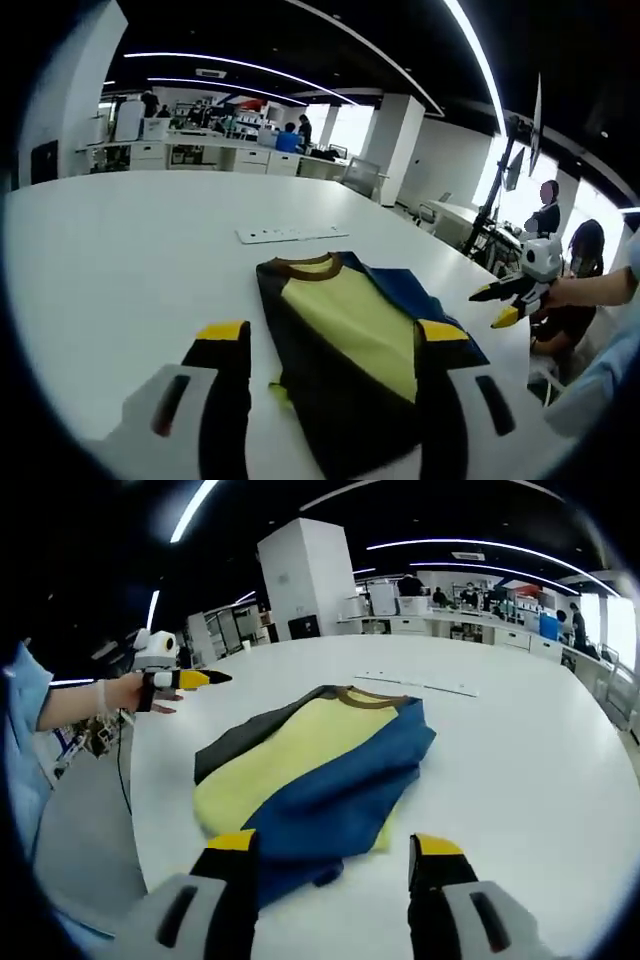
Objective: Fold the garment on the visible template until the final outline fits inside the template.
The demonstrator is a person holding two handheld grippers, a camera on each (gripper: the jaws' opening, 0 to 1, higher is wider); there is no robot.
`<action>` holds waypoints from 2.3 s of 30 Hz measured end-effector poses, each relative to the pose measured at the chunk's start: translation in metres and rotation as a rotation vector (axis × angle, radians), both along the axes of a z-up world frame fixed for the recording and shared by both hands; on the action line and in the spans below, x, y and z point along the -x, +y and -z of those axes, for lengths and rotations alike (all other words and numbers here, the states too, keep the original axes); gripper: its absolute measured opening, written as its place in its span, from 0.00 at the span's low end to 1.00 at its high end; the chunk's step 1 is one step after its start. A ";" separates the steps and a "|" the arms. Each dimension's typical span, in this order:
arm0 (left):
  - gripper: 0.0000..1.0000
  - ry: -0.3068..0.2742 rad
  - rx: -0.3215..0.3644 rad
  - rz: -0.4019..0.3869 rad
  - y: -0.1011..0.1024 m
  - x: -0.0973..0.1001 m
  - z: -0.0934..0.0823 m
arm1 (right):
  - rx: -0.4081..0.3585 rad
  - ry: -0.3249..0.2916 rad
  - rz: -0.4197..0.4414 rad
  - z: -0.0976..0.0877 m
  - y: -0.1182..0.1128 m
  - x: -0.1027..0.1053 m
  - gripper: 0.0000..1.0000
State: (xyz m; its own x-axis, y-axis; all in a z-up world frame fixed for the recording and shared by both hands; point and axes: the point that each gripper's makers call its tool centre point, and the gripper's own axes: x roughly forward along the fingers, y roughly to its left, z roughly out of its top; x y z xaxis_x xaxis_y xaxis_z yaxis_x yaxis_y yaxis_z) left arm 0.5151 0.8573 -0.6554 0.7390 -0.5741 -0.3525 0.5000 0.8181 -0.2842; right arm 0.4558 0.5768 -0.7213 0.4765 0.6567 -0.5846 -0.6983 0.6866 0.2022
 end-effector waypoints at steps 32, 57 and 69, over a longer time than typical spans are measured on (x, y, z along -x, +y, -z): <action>0.62 0.017 0.009 -0.031 0.014 0.012 0.004 | -0.198 0.241 0.023 0.013 0.027 0.034 0.00; 0.61 0.022 0.019 -0.051 0.022 0.018 0.004 | -0.128 0.219 -0.066 0.011 0.084 -0.016 0.00; 0.61 0.030 0.027 -0.044 0.017 0.018 0.007 | -0.167 0.101 -0.062 -0.017 0.083 -0.013 0.24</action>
